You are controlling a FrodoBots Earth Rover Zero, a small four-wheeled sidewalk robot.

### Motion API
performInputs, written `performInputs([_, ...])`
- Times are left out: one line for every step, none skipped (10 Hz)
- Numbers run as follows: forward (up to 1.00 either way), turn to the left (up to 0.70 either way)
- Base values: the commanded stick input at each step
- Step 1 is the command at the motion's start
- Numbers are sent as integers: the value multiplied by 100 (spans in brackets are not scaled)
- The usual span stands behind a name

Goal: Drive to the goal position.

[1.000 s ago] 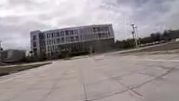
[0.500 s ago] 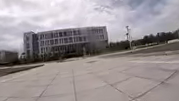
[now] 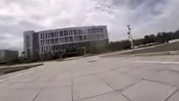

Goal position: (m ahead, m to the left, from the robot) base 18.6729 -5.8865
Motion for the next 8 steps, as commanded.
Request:
performInputs([70, 0])
performInputs([70, 0])
performInputs([70, 0])
performInputs([70, 0])
performInputs([70, 0])
performInputs([70, 0])
performInputs([70, -3])
performInputs([70, -11])
